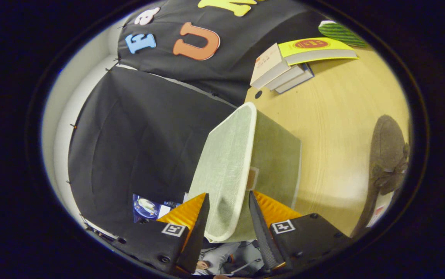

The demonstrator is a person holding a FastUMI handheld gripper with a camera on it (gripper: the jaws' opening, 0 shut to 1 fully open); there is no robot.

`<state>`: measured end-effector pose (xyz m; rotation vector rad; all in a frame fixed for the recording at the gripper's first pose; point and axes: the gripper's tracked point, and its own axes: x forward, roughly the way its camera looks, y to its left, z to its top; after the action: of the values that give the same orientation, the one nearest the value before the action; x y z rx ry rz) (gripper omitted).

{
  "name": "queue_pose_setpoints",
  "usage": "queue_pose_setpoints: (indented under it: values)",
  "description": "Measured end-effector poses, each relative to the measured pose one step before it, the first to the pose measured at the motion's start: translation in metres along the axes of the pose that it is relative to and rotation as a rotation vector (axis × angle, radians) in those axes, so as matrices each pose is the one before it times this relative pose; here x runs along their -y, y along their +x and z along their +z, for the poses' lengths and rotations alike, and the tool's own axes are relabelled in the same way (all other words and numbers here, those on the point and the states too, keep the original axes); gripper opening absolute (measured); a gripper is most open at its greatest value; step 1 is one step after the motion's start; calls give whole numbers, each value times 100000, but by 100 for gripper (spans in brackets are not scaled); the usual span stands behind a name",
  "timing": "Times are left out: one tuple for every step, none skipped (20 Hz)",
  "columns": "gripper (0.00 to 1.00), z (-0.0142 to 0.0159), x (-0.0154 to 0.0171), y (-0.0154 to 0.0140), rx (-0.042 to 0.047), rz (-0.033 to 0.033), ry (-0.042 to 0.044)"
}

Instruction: Open the storage box then place both shoes into the box .Put the left shoe in first, then the right shoe, with the right side of both shoes facing outward in a uniform manner.

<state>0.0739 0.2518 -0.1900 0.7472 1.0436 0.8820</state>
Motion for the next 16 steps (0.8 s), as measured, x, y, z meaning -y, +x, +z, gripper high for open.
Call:
queue_pose_setpoints:
  values:
    - [62,-263,77,131,-1065,45,772]
    - [49,-68,-45,8,-142,574,1249]
    - [36,143,-286,-93,149,1043,1365]
    - [24,154,-414,-156,763,911,1057]
    - [18,268,-259,-24,415,20,-218]
    - [9,-82,-161,-170,204,-765,-856]
    - [9,-14,-688,-339,581,264,-689]
    - [6,-72,-1146,-405,819,984,-432]
    - [6,143,-1047,-185,915,672,-389]
    - [6,269,-1004,-224,1054,354,19]
    - [6,208,-1326,-83,236,953,-719]
    - [6,155,-1478,-152,974,630,-1529]
    - [6,180,-1406,160,285,-224,-1876]
    - [6,0,-1596,255,484,-148,-1592]
    - [6,118,-1780,477,-162,-161,-1791]
    - [6,-175,-1584,558,-596,-682,-3140]
